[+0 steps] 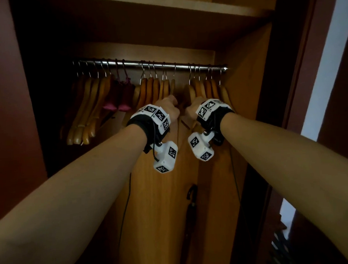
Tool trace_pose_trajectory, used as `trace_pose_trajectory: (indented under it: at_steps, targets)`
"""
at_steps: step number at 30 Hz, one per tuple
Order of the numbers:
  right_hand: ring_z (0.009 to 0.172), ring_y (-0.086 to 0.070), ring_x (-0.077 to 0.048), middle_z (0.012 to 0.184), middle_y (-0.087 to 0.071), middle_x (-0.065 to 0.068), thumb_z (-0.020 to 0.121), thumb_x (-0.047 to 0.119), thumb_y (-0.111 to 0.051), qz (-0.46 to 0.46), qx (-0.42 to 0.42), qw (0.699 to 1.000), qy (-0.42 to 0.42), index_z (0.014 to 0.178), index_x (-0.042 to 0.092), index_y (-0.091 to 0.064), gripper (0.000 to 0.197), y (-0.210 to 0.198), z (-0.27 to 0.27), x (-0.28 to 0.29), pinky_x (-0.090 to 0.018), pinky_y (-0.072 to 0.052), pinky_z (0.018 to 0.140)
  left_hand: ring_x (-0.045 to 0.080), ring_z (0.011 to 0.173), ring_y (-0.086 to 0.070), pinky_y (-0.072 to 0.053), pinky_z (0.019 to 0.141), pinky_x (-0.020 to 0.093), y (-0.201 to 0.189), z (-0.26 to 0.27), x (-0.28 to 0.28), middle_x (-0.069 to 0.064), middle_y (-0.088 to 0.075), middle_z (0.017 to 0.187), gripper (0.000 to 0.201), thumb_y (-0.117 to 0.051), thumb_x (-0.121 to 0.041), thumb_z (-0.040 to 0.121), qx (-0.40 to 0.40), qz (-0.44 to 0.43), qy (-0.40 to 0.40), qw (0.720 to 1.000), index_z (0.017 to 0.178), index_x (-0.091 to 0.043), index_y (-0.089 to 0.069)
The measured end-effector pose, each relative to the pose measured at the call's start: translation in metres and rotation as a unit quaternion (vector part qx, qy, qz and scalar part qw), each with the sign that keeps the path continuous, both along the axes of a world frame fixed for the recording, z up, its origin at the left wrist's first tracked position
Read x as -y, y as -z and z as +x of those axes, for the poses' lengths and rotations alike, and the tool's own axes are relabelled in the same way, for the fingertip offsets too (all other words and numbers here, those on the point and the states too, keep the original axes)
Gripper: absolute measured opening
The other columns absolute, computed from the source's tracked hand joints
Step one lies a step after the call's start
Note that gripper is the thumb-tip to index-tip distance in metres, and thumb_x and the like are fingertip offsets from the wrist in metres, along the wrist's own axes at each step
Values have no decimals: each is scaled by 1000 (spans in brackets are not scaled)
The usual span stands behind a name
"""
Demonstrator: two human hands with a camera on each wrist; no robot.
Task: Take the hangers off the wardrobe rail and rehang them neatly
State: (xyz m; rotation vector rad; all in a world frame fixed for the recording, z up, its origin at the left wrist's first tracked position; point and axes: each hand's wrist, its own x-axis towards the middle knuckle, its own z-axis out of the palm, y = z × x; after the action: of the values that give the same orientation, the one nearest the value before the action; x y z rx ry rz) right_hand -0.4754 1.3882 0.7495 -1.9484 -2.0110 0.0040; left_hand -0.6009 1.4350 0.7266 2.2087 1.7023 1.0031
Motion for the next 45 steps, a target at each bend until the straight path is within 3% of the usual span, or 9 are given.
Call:
trace_pose_trajectory:
  at_steps: [3,5,6,8,14,26,30,37,45]
  targets:
    - [61,-25,-14,116,-39,3,79,23,-51,21,-39,999,32,69,34,-33,24,-1,9,-6,-21,-19,56,32,119,-49,-45,99,43,1,2,14,11,-48,135,43,-52,-29,90,-41,39,-29,998,133,-28,-48]
    - [71,2,-13,106,-35,11,81,21,-53,25,-75,997,24,68,36,-15,43,-2,15,2,-26,-6,82,35,126,-40,-39,103,43,2,8,27,13,-42,139,43,-52,-29,91,-42,83,-55,994,134,-25,-48]
    - [68,4,-20,86,-28,11,84,19,-54,35,-64,997,26,67,34,-13,47,-3,19,10,-26,-19,53,34,128,-38,-38,103,42,1,10,34,12,-42,139,42,-53,-28,92,-30,114,-56,991,134,-23,-48]
    - [66,6,-18,71,-16,4,84,18,-53,49,-21,997,47,64,31,-14,46,-8,24,37,-36,-1,60,29,127,-37,-39,100,39,0,14,47,8,-43,138,39,-54,-23,91,-9,193,-35,980,130,-21,-50]
    - [71,-65,-20,88,-67,-7,88,22,-63,101,-64,990,81,92,11,-65,12,-6,53,74,-21,-41,44,21,126,-40,-39,101,33,10,35,79,0,-49,134,44,-61,-15,86,-27,245,44,968,129,-20,-53]
    - [64,-59,-7,82,-61,7,72,17,-83,111,-131,985,16,98,22,-72,28,8,119,185,-17,-45,46,19,95,-55,-49,78,33,62,69,159,0,-54,108,52,-68,-54,77,21,40,-26,999,108,-18,-47]
    - [81,-72,-15,97,-72,-3,75,10,-81,77,-239,967,-38,94,21,-74,23,27,137,204,-31,-61,73,33,108,-59,-53,88,39,76,70,194,19,-55,128,82,-64,-47,85,60,-80,-90,991,144,-3,-28]
    - [88,-73,-21,99,-73,-10,77,3,-79,31,-499,856,-129,102,13,-74,27,59,174,251,-26,-60,73,31,123,-52,-45,100,42,115,36,229,10,-50,140,96,-78,-47,68,165,-108,-65,978,145,-8,-35]
    - [93,-71,-28,106,-69,-17,76,-9,-74,44,-682,723,-105,107,6,-64,36,110,195,271,-32,-59,82,23,86,-66,-54,80,36,123,15,288,10,-69,92,27,-74,-28,83,331,1,3,944,101,-10,-63]
